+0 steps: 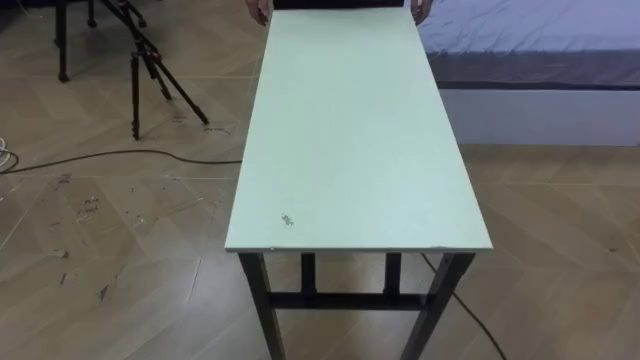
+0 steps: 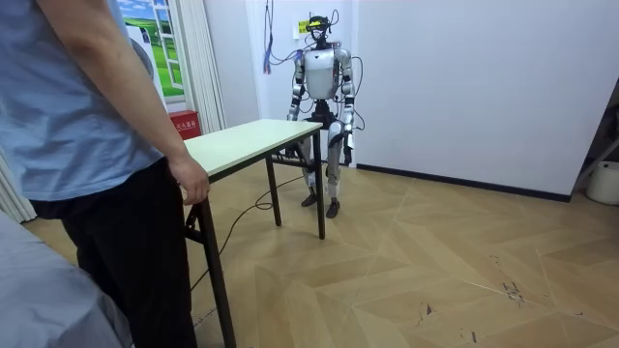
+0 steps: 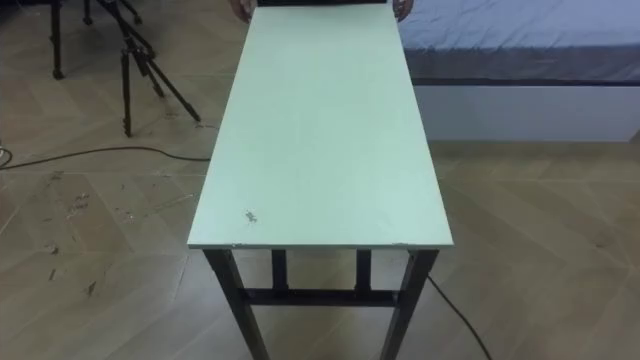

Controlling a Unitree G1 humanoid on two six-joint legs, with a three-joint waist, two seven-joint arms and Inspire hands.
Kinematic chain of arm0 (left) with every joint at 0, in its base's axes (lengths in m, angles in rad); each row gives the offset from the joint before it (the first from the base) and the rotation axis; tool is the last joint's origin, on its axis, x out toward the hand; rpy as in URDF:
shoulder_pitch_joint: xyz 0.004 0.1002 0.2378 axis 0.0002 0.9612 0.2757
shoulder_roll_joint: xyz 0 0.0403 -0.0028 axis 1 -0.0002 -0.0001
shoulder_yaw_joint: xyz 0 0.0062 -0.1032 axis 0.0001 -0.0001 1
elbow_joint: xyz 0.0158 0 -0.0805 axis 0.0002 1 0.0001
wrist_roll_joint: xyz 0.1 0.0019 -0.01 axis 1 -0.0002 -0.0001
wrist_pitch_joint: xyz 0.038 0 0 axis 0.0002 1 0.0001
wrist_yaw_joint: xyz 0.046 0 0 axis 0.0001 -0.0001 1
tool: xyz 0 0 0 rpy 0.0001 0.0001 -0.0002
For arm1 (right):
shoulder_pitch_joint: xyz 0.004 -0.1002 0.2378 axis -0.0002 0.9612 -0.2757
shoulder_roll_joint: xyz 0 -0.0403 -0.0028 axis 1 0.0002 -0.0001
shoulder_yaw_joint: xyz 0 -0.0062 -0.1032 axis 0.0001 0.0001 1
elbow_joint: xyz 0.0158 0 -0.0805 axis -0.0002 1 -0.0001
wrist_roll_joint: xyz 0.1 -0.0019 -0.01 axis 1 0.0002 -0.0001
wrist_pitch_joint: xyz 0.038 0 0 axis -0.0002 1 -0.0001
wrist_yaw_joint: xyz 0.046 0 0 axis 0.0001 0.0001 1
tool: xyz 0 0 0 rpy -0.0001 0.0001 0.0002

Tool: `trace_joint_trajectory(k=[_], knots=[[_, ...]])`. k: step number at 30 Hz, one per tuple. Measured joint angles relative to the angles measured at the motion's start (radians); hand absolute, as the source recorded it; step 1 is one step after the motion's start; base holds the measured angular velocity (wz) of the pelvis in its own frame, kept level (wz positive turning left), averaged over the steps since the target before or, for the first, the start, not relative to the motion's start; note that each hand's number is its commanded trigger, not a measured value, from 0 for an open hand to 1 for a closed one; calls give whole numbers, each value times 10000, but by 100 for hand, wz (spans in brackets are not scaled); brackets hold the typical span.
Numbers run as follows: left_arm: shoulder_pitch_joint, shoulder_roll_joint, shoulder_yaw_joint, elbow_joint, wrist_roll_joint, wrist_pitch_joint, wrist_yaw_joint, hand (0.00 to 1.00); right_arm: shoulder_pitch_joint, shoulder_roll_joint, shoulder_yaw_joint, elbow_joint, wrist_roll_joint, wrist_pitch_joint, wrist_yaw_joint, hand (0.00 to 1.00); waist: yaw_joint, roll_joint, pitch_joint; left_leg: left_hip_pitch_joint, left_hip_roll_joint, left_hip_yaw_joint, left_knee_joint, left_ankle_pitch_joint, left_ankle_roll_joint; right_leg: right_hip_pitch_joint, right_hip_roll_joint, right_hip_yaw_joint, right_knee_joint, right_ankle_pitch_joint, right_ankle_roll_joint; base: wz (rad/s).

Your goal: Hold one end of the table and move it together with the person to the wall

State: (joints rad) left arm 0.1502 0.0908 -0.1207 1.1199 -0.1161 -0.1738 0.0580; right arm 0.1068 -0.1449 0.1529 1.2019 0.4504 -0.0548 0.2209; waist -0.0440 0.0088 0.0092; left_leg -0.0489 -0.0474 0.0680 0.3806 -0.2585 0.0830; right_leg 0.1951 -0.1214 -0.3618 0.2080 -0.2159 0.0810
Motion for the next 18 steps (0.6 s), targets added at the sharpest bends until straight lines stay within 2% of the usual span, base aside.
trace_joint_trajectory(k=[13, 18], knots=[[-16, 7, 30, 107, -171, -24, -10, 0, 56, 46, -230, 120, 167, 26, 2, 0, -23, -28, 11, -96, 21, -154, 147, -29, 34, -4, -15, -226, 125, -1, 1, 5], [40, 7, -23, 220, -1661, 33, -518, 0, 101, 26, -224, 149, 602, 39, 30, 0, -21, -30, 13, -106, 21, -184, 142, -29, 33, -41, -13, -196, 121, -1, 2, -2]])
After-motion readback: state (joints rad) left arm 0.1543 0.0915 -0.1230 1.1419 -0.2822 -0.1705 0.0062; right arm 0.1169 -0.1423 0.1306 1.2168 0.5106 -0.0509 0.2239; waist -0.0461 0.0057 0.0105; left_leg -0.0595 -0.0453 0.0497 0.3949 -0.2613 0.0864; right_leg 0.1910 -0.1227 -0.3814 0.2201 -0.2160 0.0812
